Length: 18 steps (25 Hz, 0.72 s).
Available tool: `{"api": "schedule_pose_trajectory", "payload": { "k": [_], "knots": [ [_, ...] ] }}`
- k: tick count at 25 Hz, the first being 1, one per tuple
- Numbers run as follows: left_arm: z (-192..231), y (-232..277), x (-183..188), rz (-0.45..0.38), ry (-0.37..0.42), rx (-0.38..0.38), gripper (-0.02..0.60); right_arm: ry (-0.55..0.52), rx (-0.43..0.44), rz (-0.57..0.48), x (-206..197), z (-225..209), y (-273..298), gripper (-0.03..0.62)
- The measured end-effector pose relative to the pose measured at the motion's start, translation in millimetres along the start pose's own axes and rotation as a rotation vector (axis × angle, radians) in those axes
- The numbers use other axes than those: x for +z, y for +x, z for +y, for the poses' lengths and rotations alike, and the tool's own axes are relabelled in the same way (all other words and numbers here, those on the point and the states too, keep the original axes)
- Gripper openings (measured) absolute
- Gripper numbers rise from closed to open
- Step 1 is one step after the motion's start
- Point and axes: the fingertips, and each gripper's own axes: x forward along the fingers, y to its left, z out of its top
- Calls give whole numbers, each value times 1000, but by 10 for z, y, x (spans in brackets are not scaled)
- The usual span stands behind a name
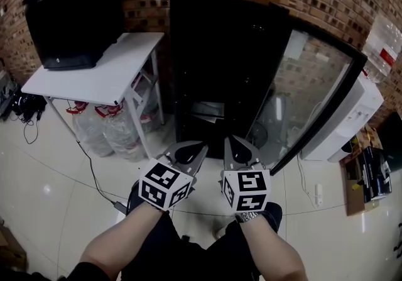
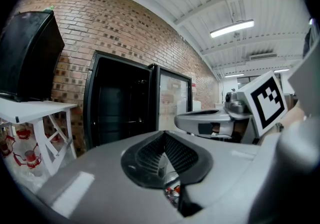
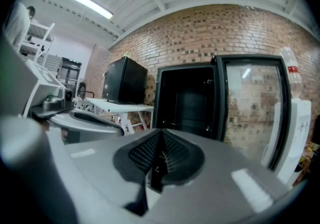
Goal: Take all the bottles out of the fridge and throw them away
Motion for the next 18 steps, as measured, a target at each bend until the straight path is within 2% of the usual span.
{"api": "schedule_pose_trajectory", "payload": {
  "k": [18],
  "knots": [
    [-58, 57, 57, 2, 15, -9, 3, -10, -9, -9, 61, -91, -52, 0]
  ]
}}
